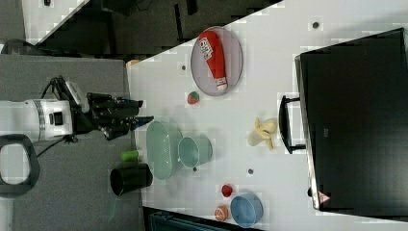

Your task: Pick banana from table and place on oven.

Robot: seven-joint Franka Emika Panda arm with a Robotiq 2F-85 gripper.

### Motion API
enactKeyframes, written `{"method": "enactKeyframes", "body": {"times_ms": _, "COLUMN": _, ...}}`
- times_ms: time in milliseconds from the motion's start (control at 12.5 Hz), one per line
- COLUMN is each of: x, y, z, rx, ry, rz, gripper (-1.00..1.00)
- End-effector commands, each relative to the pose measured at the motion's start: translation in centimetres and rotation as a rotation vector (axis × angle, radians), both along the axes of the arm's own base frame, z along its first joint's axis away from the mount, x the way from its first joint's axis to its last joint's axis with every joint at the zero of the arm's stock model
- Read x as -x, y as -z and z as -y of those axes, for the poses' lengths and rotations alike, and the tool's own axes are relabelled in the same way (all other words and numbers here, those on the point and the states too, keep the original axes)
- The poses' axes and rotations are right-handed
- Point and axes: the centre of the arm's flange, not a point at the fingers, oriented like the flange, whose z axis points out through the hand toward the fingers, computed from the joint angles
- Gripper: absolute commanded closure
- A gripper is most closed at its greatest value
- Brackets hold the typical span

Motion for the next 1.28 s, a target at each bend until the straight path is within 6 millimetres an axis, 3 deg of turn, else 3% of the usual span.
{"method": "enactKeyframes", "body": {"times_ms": 80, "x": 14.6, "y": -8.5, "z": 2.2, "rx": -0.013, "ry": 0.071, "rz": 0.044, "gripper": -0.59}}
{"method": "enactKeyframes", "body": {"times_ms": 240, "x": 14.6, "y": -8.0, "z": 2.2, "rx": -0.013, "ry": 0.071, "rz": 0.034, "gripper": -0.99}}
{"method": "enactKeyframes", "body": {"times_ms": 480, "x": 14.1, "y": -5.7, "z": 2.3, "rx": -0.014, "ry": 0.072, "rz": 0.005, "gripper": -1.00}}
{"method": "enactKeyframes", "body": {"times_ms": 640, "x": 12.8, "y": -2.8, "z": 2.4, "rx": -0.014, "ry": 0.073, "rz": -0.002, "gripper": -1.00}}
{"method": "enactKeyframes", "body": {"times_ms": 880, "x": 10.4, "y": 3.5, "z": 2.7, "rx": -0.014, "ry": 0.079, "rz": -0.006, "gripper": -1.00}}
{"method": "enactKeyframes", "body": {"times_ms": 1280, "x": 7.1, "y": 16.1, "z": 3.9, "rx": -0.013, "ry": 0.101, "rz": -0.026, "gripper": -1.00}}
